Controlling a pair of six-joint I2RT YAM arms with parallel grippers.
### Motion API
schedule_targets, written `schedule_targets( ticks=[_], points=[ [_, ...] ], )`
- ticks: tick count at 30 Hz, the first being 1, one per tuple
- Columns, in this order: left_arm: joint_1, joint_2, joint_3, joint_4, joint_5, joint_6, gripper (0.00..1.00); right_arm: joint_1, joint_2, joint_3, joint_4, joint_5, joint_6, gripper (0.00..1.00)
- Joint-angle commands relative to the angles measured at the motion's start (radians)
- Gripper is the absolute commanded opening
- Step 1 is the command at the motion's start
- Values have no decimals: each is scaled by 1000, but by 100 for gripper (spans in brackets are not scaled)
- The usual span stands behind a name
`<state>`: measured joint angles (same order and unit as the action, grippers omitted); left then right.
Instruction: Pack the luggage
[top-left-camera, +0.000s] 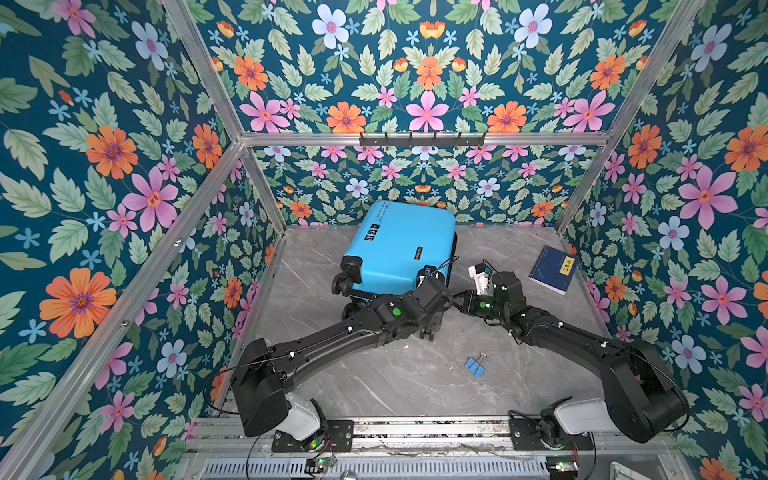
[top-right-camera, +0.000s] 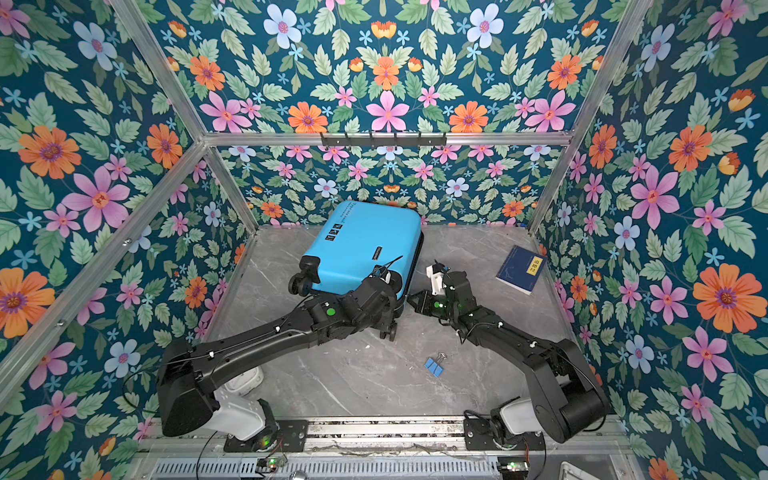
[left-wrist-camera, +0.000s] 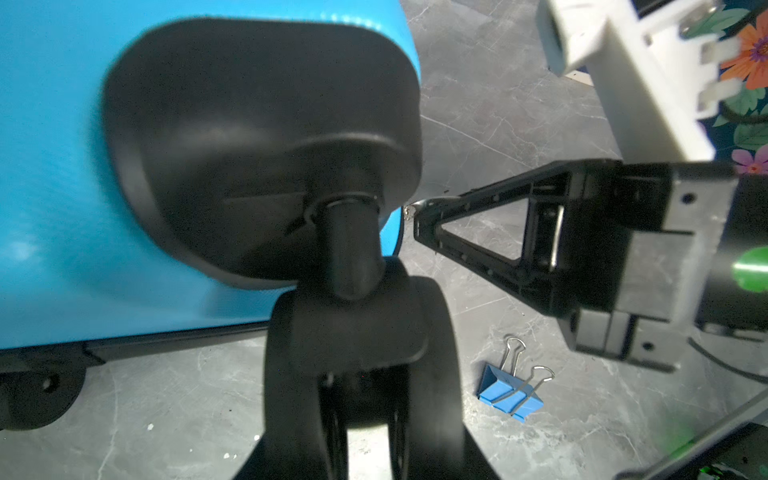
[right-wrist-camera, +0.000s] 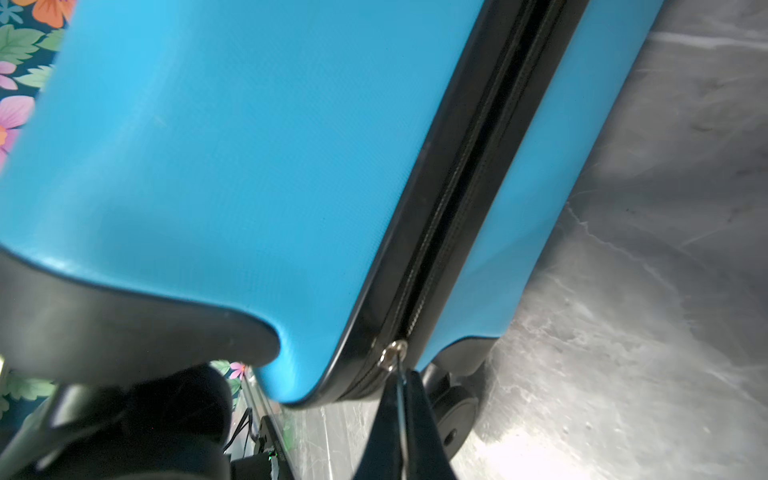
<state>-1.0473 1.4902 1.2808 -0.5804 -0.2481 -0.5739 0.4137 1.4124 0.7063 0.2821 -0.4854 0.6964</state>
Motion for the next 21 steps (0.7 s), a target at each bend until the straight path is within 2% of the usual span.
schedule_targets(
  ticks=[1,8,9,11,12,13,15,17,21],
  points=[
    [1,-19,4,-6,-38,-7,0,-12,15,23,-15,122,-2,0],
    [0,-27,-5,-4,-58,-13,0,-13,43,44,-3,33,-23,0],
    [1,-27,-5,-5,-59,-12,0,-12,43,39,-5,15,-28,4],
    [0,-27,-4,-7,-67,-12,0,-13,24,12,1,-5,-34,35],
    [1,-26,-4,-9,-74,-11,0,-12,6,-8,0,0,-35,53],
    [0,-29,-4,-15,-84,-12,0,-13,-19,-30,-2,10,-37,67],
    [0,-42,-8,-30,-102,-13,0,-13,-75,-63,-30,43,-46,83],
    [1,-68,-30,-30,-118,-20,0,-13,-127,-76,-88,91,-62,89],
    [1,-149,-111,-24,-147,-52,0,-14,-172,-26,-217,181,-92,91]
  ],
)
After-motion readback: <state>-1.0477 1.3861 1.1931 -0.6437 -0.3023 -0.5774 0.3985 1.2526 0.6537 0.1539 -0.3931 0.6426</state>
